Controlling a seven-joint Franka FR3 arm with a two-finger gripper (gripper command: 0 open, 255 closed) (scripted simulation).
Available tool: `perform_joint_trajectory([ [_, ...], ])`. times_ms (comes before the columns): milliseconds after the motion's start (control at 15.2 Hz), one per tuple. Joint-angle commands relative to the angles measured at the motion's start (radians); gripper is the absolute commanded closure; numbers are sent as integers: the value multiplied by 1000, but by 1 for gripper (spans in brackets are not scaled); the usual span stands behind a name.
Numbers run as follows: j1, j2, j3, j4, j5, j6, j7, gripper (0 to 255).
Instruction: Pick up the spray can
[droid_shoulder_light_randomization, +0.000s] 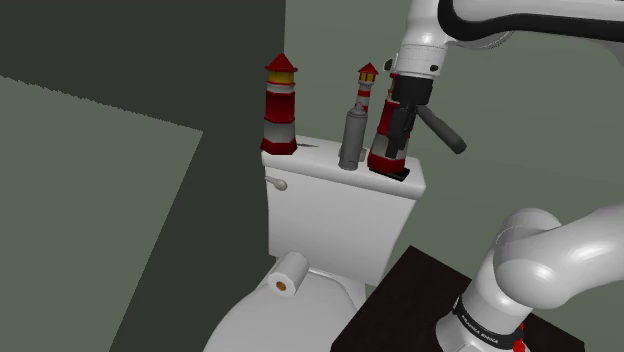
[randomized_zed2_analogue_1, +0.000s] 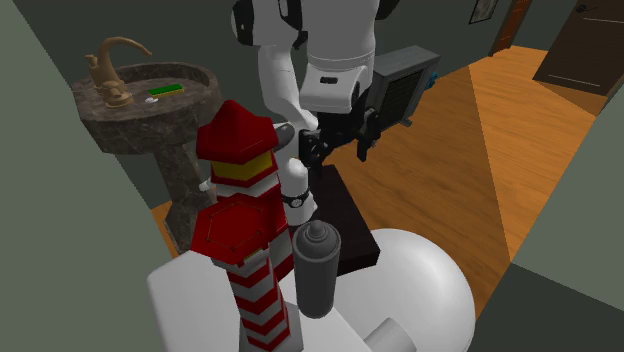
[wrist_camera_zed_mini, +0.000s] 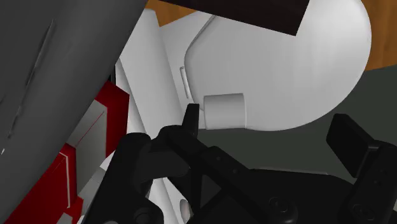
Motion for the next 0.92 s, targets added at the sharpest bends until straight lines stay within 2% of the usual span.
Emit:
perform_joint_trajectory([
  [0, 0, 0, 0, 0, 0, 0, 0, 0],
  [462, 6, 186, -84, 186, -74, 64, -189, 0],
  [858, 17, 358, -144, 391, -97, 90, -344, 0],
])
